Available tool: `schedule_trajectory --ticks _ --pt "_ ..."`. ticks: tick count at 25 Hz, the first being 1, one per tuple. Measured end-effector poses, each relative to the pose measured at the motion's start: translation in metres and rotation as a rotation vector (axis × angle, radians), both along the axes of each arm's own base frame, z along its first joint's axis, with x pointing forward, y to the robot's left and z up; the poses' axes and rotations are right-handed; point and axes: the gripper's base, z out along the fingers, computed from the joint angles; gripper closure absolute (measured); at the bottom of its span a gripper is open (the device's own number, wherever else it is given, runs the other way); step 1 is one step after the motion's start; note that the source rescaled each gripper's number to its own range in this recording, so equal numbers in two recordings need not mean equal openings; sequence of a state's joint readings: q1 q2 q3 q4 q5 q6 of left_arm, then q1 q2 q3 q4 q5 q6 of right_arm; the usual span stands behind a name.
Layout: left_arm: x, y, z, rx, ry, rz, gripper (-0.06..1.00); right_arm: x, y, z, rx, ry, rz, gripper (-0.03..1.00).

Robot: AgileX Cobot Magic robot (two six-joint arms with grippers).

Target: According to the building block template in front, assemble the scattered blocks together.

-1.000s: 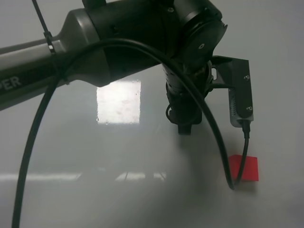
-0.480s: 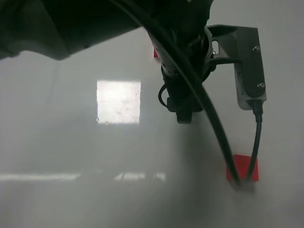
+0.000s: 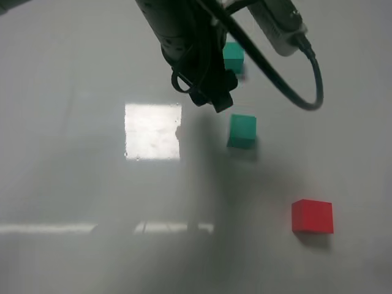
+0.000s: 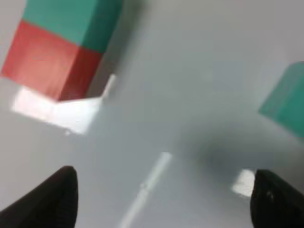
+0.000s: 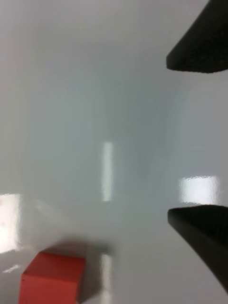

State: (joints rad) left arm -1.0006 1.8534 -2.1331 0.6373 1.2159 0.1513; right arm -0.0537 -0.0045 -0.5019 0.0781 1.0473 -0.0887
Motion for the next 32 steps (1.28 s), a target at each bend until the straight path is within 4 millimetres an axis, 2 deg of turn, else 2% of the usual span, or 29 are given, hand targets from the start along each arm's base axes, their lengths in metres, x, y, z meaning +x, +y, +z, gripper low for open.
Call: schedule_trajectory --ticks 3,6,12,22,25,29,32 --pt "0.019 0.029 0.010 -0.131 0.010 0.162 -0.05 0.000 0.000 0.000 0.000 0.000 0.000 0.56" --pt "0.031 0.057 0.021 -0.214 0.019 0.260 -0.05 0.000 0.000 0.000 0.000 0.000 0.000 0.57" --pt "0.036 0.099 0.043 -0.323 0.000 0.370 0.06 0.000 0.000 0.000 0.000 0.000 0.000 0.57" --pt "0.043 0.207 0.074 -0.428 -0.087 0.640 0.08 0.000 0.000 0.000 0.000 0.000 0.000 0.57" --pt "0.037 0.250 0.075 -0.424 -0.106 0.754 0.10 0.000 0.000 0.000 0.000 0.000 0.000 0.57" --pt "0.030 0.306 0.061 -0.451 -0.084 0.875 0.23 0.000 0.000 0.000 0.000 0.000 0.000 0.57" --pt "0.019 0.339 0.050 -0.504 -0.070 0.936 0.27 0.000 0.000 0.000 0.000 0.000 0.000 0.57"
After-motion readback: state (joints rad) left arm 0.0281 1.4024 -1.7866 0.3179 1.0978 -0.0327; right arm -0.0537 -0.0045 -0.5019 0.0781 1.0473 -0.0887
